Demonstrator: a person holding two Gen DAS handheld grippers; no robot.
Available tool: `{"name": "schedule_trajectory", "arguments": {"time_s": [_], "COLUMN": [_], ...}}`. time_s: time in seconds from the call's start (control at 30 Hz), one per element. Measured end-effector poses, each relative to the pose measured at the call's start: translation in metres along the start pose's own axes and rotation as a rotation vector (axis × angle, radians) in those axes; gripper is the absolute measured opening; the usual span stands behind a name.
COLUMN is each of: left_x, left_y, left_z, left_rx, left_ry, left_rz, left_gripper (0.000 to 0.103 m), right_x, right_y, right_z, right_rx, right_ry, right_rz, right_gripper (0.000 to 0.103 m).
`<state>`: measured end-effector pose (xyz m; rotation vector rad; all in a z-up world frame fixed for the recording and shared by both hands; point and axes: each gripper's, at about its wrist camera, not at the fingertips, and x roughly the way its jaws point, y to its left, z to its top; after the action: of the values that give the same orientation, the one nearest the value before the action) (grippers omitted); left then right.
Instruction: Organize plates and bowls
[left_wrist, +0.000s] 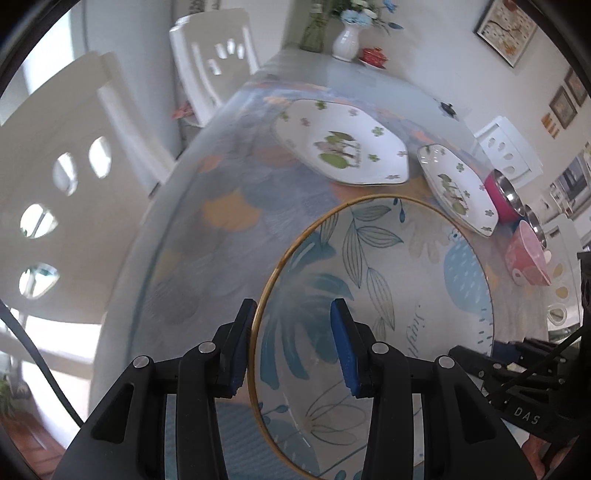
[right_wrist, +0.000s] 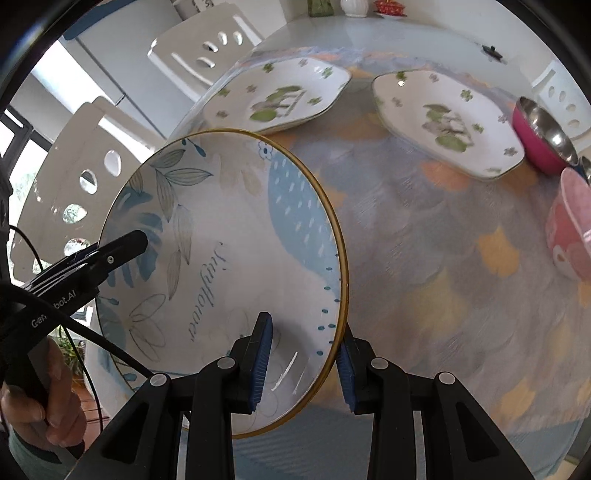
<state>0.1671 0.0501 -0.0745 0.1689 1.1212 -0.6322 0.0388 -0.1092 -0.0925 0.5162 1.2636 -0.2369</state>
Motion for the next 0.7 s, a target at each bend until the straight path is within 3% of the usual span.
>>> {"name": "schedule_trajectory", "arguments": {"time_s": [0.2,0.43,0.7], "left_x": [-0.001,0.032,0.035], "left_y": [0.027,0.038,0.040], "left_z": [-0.018,-0.036,-0.031], "left_rx": [-0.030,-0.021,-0.039], "left_ry": [0.016,0.078,0.096], "left_rz": [0.041,0.059,0.036], "left_gripper": [0.037,0.037,0.037], "right_x": [0.017,0.046,0.045], "right_y": [0.030,0.038,0.036], "right_z": [-0.012,-0.017,-0.018], "right_rx": [-0.013,0.013,0.077], "right_ry": [0.048,0.076,0.033], "right_rz": [0.013,-0.028,-0.045], "right_gripper": [0.032,0.033,0.033]}}
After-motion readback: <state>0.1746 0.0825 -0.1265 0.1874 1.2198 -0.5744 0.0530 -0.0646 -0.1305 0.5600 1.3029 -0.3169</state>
